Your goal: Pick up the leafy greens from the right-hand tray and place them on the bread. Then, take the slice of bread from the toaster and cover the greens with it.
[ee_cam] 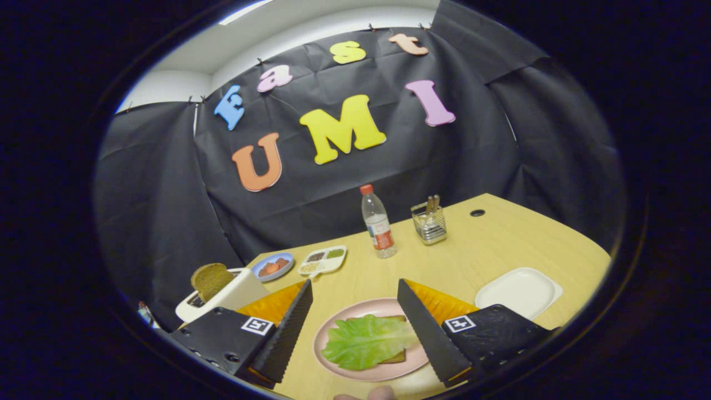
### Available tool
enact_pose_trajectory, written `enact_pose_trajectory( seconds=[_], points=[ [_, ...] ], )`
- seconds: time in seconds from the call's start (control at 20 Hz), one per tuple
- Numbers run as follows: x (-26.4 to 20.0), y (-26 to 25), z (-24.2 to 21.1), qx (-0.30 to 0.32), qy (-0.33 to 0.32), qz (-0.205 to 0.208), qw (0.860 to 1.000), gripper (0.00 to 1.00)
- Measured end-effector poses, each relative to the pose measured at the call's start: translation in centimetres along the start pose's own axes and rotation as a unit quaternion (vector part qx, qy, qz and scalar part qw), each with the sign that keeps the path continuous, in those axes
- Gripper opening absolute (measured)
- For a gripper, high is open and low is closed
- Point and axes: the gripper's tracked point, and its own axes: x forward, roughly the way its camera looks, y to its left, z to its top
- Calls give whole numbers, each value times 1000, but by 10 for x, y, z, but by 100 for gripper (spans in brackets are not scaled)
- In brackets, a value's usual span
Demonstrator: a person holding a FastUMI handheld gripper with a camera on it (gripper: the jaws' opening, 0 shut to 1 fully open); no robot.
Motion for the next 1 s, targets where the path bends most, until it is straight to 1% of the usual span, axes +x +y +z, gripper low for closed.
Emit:
enact_pose_trajectory(
  seconds=[0.15,0.2,0.3,0.5,0.55,0.6,0.7,0.8,0.95,1.0],
  points=[
    [-5,37,21,-31,-42,-7,999,96],
    [-5,51,20,-39,-45,-9,998,96],
    [0,81,11,-42,-34,-5,999,96],
    [4,154,-11,-48,-20,32,998,96],
    [5,170,-16,-56,-18,33,998,96],
    [8,181,-21,-66,-16,28,997,96],
    [13,191,-37,-90,-2,-10,996,96],
    [21,212,-49,-108,3,-13,994,96],
    [38,223,-61,-127,14,-24,992,96],
    [42,229,-66,-132,21,-22,991,96]
  ],
)
